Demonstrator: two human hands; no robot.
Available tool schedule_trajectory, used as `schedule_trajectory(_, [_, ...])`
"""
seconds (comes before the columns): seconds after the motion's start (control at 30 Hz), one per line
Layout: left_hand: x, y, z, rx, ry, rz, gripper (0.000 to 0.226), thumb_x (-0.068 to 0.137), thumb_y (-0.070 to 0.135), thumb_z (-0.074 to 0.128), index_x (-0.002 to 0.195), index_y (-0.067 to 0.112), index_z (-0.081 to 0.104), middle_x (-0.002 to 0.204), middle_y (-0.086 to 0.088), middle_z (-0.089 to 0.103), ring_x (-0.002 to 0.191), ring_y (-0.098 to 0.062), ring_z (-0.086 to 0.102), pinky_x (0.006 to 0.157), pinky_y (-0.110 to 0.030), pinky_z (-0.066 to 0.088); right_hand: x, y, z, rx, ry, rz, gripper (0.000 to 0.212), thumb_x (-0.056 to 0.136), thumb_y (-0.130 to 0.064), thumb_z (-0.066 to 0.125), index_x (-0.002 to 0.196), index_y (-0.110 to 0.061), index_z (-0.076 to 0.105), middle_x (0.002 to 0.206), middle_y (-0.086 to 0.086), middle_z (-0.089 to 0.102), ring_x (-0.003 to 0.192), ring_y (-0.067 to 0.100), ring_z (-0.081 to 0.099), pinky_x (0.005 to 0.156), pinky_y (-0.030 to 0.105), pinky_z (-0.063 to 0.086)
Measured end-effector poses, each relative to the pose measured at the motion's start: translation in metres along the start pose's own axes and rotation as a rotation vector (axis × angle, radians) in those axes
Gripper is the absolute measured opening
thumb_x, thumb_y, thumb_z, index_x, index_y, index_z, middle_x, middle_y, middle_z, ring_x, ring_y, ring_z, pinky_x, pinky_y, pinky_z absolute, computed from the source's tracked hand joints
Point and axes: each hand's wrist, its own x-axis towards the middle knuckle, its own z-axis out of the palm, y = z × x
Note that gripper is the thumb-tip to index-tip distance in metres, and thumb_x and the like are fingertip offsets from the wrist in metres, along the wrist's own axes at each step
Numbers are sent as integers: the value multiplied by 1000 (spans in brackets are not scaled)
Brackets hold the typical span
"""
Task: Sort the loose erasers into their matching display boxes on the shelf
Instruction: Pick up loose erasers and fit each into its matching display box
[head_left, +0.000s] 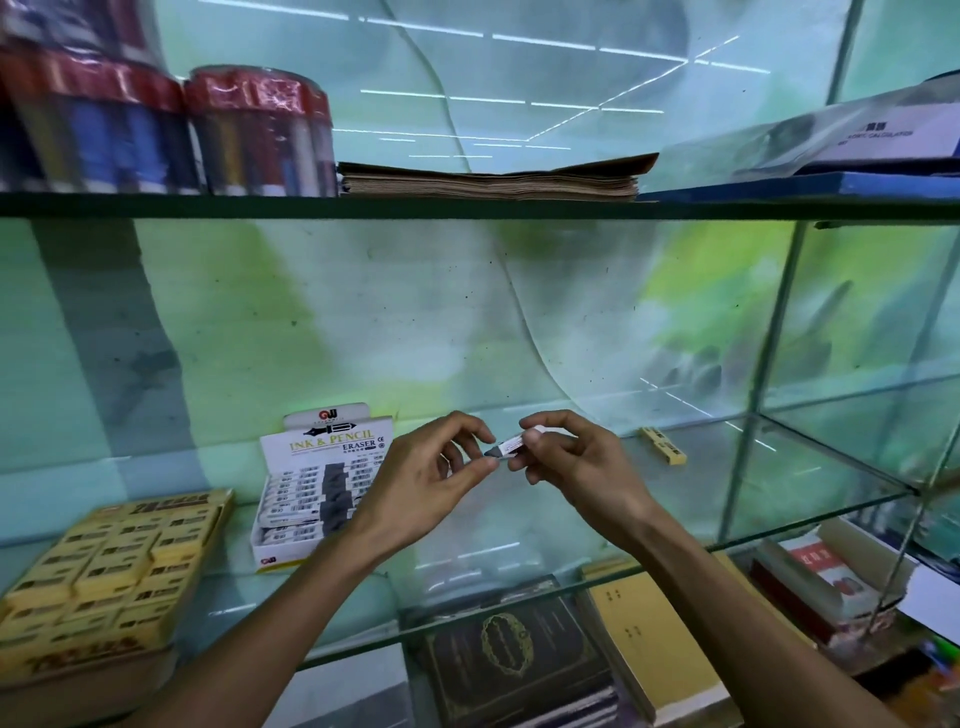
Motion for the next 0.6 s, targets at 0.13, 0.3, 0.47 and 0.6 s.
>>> schedule_trajectory(0.13, [-10,-5,-25,-64,49,-42,8,89,20,70,92,26,67,81,2,69,73,-18,63,65,-33,51,3,1,24,58,-71,46,15,92,-14,64,100,-2,65,92,23,72,78,29,66,71,37,49])
schedule_trajectory(0.3, [-23,-11,-66,-24,37,-16,12,92,13,65,95,24,67,83,2,68,76,-19,63,70,-34,49,10,-5,56,236,-259,244,26,91,-23,60,98,1,65,92,24,68,70,23,60,68,32,48])
schedule_trajectory(0.47, [-36,-16,-100,9,51,10,12,92,15,66,101,22,70,83,7,66,73,-17,60,68,-28,47,21,-5,87,247,-433,314,27,83,-15,67,102,5,66,86,15,62,71,21,53,67,30,45])
schedule_trajectory(0.6, [-47,-21,-119,24,89,0,16,90,17,68,104,24,70,87,6,69,75,-13,63,69,-27,50,27,-2,104,95,-470,267,27,82,-10,71,106,3,68,88,11,63,75,17,54,71,29,45])
